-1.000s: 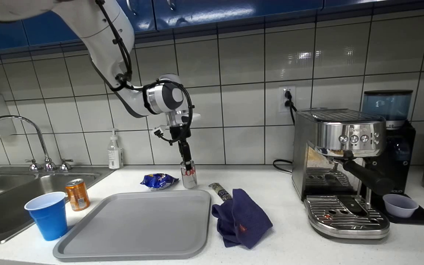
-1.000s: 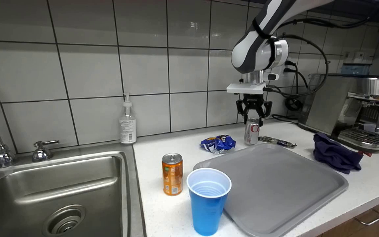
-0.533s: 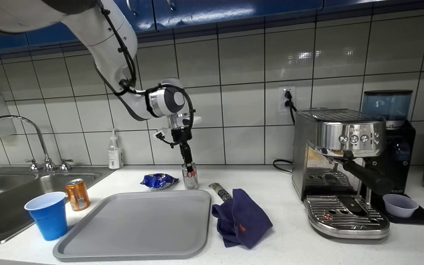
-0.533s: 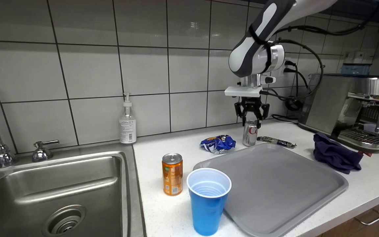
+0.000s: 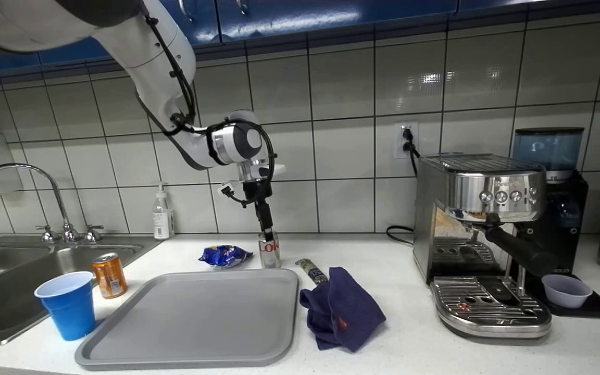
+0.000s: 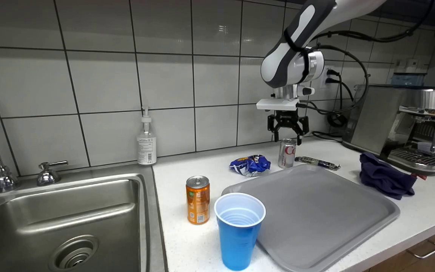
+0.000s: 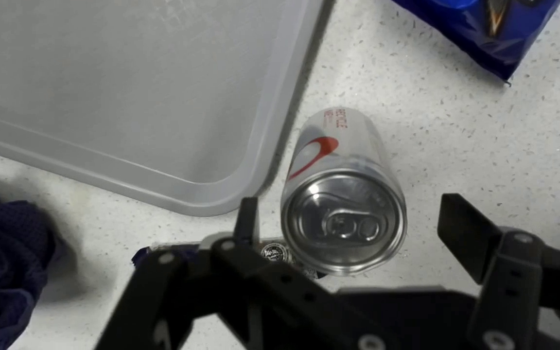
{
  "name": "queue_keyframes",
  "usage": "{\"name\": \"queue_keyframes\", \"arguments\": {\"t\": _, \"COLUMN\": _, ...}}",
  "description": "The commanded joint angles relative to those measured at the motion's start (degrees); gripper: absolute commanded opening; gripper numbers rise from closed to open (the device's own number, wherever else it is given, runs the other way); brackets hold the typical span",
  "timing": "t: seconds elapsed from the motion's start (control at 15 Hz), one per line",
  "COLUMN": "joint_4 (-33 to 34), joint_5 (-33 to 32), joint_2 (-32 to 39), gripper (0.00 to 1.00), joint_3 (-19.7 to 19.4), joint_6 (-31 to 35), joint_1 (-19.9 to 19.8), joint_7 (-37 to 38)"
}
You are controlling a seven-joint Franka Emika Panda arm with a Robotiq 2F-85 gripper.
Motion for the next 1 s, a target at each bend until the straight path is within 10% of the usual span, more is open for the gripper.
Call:
{"name": "queue_keyframes", "arguments": {"t": 0.0, "joint_4": 2.2, "joint_5": 0.8, "joint_2": 0.5, "gripper": 1.00, "joint_3": -0.5, "joint_6": -2.6, "joint_1": 0.6, "joint_7": 0.9}}
{"name": "queue_keyframes", "arguments": {"t": 0.93, "joint_4": -2.6, "joint_5": 0.5, "joint_2": -4.1, "gripper": 1.00, "joint_3": -0.1, "joint_6": -1.3, "joint_1": 1.5, "joint_7": 0.2}}
